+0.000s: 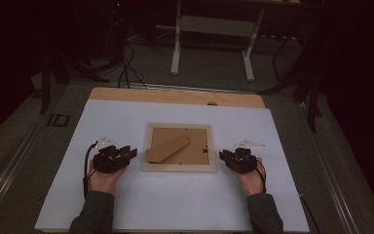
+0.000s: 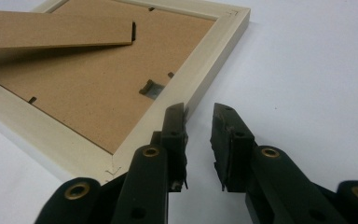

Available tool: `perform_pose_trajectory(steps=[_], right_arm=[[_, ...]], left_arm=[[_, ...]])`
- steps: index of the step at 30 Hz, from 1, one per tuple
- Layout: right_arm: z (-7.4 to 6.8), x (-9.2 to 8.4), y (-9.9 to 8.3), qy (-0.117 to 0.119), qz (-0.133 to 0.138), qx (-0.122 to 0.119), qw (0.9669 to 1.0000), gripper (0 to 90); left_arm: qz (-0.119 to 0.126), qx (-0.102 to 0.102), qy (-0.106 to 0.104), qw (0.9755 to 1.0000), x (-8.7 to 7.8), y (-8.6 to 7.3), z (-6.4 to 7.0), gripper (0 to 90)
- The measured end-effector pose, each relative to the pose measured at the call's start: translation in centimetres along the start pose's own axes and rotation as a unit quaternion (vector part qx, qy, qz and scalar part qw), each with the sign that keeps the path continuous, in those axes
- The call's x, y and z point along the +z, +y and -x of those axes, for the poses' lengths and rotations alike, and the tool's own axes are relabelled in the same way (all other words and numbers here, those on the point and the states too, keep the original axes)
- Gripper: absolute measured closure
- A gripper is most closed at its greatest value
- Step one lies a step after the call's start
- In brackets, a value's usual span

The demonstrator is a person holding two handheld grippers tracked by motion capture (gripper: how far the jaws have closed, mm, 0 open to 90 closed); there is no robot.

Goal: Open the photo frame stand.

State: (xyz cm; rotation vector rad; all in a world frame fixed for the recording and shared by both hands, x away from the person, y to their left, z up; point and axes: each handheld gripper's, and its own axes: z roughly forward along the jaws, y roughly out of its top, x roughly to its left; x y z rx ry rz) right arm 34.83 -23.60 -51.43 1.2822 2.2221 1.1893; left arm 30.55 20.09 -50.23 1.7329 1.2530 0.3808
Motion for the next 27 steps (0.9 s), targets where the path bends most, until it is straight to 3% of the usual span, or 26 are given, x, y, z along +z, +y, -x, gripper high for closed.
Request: perform_pose_trajectory(steps=[15, 27], right_arm=[[0.1, -0.6, 0.4, 0.009, 0.009, 0.000, 0.9999, 67.8], [-0.2, -0.4, 0.5, 0.019, 0.001, -0.015, 0.9997, 66.0]], left_arm=[[-0.001, 0.008, -0.033, 0.9994, 0.3, 2.2, 0.4, 52.0], [-0.015, 0.034, -0.054, 0.9978, 0.9, 4.2, 0.9, 49.0]])
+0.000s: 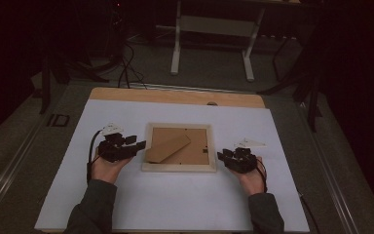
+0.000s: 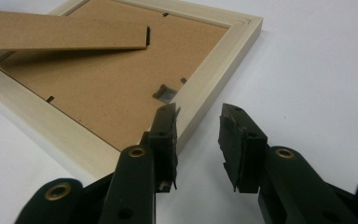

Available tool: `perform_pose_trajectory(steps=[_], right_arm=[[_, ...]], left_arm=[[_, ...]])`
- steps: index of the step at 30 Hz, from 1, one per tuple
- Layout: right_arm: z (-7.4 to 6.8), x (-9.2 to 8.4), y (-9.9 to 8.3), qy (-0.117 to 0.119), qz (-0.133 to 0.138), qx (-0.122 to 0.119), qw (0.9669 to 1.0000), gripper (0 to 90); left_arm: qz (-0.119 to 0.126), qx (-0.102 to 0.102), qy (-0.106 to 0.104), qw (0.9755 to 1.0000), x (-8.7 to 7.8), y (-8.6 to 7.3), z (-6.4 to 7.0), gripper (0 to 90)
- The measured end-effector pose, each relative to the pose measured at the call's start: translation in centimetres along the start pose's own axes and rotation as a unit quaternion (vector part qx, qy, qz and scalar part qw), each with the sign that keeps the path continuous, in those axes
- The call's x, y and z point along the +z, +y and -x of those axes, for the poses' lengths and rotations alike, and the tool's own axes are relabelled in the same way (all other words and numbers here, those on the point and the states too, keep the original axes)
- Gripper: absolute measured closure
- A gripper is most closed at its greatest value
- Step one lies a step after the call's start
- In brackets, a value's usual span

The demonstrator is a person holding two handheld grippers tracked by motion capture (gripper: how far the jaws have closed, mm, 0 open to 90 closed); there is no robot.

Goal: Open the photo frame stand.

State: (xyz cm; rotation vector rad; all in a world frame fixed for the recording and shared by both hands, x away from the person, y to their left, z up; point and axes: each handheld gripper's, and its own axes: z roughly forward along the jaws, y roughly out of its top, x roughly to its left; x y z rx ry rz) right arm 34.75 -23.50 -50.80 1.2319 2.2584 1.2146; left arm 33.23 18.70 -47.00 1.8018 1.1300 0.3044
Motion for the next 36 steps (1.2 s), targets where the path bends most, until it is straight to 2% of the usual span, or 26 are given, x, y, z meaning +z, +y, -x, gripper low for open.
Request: perform_pose_trajectory(steps=[7, 12, 19, 36], right_arm=[[0.2, -0.2, 0.1, 0.006, 0.002, 0.000, 1.0000, 66.9], [0.1, -0.1, 0.1, 0.007, 0.002, -0.002, 1.0000, 66.9], [0.2, -0.1, 0.0, 0.007, 0.002, -0.001, 1.0000, 66.9], [0.1, -0.1, 0.0, 0.010, 0.001, -0.002, 0.9999, 66.6]], left_arm=[[-0.007, 0.016, -0.002, 0.9998, 0.5, 0.8, 0.3, 47.7], [-0.011, 0.033, -0.014, 0.9993, 0.9, 1.3, 0.4, 47.2], [-0.018, 0.034, -0.026, 0.9989, 1.6, 1.8, 0.3, 45.9], [-0.022, 0.022, -0.029, 0.9991, 2.3, 2.7, 0.0, 44.0]])
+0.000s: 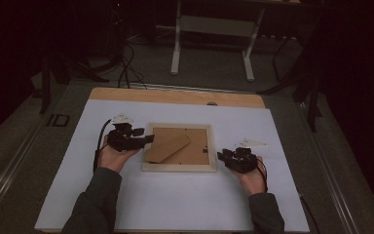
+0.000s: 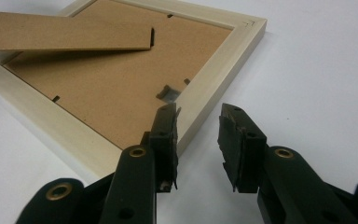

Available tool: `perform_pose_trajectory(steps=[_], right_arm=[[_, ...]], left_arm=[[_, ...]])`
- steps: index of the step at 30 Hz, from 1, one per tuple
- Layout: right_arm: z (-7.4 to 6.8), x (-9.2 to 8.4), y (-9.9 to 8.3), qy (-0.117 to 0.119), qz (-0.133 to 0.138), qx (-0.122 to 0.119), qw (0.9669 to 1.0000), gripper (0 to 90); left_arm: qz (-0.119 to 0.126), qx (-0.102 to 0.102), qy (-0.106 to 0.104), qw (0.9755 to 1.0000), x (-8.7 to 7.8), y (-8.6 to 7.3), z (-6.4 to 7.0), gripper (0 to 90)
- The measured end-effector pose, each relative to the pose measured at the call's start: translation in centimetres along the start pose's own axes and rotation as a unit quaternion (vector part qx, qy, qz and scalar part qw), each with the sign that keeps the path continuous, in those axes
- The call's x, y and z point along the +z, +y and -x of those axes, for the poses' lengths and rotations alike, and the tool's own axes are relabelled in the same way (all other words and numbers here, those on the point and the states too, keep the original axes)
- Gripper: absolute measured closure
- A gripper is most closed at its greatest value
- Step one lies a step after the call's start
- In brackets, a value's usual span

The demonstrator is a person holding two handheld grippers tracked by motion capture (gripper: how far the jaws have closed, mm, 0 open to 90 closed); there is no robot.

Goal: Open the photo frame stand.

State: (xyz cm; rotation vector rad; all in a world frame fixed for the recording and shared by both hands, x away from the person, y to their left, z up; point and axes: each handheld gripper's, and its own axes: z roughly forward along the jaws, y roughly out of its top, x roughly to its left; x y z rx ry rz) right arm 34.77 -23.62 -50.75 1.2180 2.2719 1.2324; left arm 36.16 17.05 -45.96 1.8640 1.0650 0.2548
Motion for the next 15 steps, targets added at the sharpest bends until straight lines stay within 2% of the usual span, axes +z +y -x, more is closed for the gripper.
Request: perform_pose_trajectory(steps=[12, 15], right_arm=[[-0.1, 0.0, 0.1, 0.003, 0.003, -0.001, 1.0000, 66.4], [-0.1, 0.0, 0.1, 0.003, 0.002, -0.001, 1.0000, 66.5]], left_arm=[[-0.006, 0.004, -0.002, 1.0000, 0.3, 1.0, 0.1, 44.4], [-0.004, 0.000, -0.005, 1.0000, 0.3, 1.2, 0.1, 44.4]])
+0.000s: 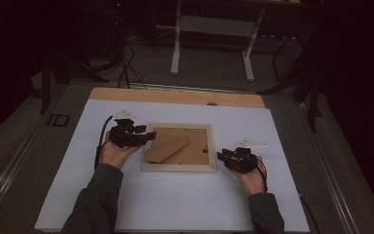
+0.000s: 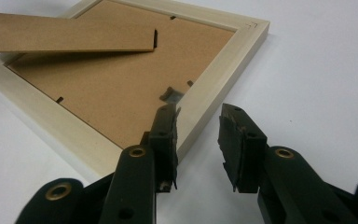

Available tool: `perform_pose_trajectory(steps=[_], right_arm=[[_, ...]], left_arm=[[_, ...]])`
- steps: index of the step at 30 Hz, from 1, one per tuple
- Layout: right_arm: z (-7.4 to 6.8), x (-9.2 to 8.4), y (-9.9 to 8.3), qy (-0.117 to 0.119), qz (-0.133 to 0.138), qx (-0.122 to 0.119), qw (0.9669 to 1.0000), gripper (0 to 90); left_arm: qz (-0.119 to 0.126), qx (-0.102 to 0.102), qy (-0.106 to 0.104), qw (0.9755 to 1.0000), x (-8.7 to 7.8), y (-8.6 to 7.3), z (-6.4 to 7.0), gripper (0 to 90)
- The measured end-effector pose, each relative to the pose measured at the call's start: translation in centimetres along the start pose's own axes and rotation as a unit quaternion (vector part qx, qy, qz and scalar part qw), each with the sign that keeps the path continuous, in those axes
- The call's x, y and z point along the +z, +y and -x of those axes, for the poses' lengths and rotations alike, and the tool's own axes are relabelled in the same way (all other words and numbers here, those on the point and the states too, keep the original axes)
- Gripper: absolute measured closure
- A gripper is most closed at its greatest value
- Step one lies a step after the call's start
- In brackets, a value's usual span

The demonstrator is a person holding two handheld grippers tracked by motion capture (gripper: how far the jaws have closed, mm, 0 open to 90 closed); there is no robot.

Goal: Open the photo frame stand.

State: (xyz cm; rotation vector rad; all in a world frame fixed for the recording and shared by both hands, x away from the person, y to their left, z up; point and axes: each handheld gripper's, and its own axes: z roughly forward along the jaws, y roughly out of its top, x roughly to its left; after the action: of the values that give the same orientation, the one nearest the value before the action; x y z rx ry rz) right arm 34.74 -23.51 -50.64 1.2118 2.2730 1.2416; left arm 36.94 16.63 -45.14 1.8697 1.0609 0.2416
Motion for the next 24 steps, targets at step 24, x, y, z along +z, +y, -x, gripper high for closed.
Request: perform_pose_trajectory(steps=[24], right_arm=[[0.0, 0.0, 0.0, 0.000, 0.001, 0.000, 1.0000, 66.1]], left_arm=[[-0.036, -0.023, -0.021, 0.9989, 1.5, 1.0, -0.6, 44.8]])
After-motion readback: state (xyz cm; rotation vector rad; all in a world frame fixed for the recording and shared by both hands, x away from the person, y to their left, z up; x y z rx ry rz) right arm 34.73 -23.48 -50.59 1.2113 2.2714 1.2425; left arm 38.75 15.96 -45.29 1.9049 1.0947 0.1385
